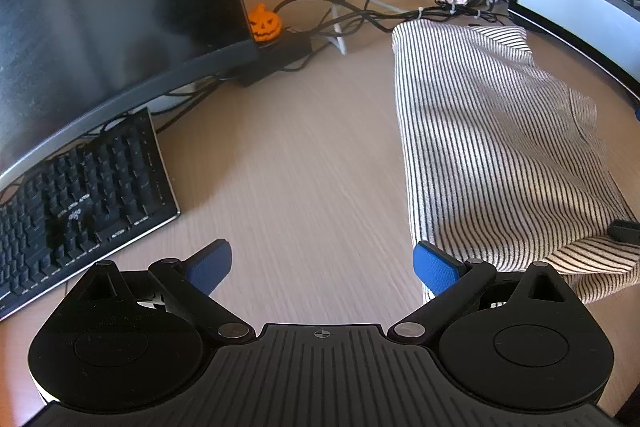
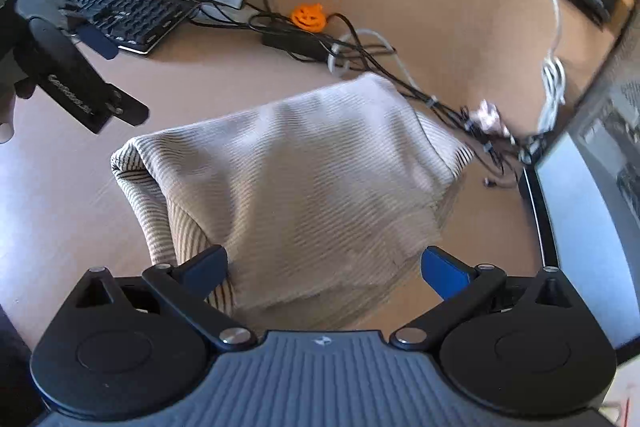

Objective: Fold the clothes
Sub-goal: 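Press and smooth the folded striped shirt flat with both open grippers, then grasp the end of the folded shirt with the right gripper while the left gripper grasps beside it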

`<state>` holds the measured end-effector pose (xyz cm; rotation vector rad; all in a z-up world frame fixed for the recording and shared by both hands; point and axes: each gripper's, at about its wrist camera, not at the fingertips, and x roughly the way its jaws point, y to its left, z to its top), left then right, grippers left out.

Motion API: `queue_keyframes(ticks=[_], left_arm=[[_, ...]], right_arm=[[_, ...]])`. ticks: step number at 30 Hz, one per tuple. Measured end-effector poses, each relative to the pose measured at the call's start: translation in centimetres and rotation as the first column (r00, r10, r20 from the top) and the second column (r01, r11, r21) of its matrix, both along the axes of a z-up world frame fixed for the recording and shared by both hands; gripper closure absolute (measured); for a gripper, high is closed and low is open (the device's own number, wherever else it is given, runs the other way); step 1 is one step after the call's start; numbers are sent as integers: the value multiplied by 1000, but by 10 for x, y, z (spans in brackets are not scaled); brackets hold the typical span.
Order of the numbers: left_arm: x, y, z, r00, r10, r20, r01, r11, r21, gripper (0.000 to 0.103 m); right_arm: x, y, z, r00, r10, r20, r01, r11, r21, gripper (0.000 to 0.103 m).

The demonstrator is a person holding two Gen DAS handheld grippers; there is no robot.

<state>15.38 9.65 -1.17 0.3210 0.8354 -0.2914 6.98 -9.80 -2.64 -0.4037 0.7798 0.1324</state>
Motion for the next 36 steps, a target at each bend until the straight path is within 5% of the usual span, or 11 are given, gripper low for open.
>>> queue_keyframes(ticks=[7,12,18,22,31,36], left_arm=[[-5,-8,3,999,-44,-12,43,998,-41,3],[-10,-20,-6,995,-97,0,97,994,56,3],[-2,-18,-10,995,-87,-43,88,996,29,2],[1,-15,-7,996,-72,-57,72,997,0,3],[-5,-2,-4,996,-38,-75,36,999,-21,3],[-7,4,2,996,-29,-79,28,999,-23,3]], right_arm=[[-3,-20,-24,996,-88,-34,83,989,-119,0],[-10,-29,0,996,-84,11,84,996,-13,0],[-11,13,5,995,101,13,-102,995,22,0],[-12,41,-10,975,221,-19,-220,975,11,14],[-2,55,-28,950,305,-70,-304,952,18,15],[7,47,-31,954,289,-76,-287,957,38,29]])
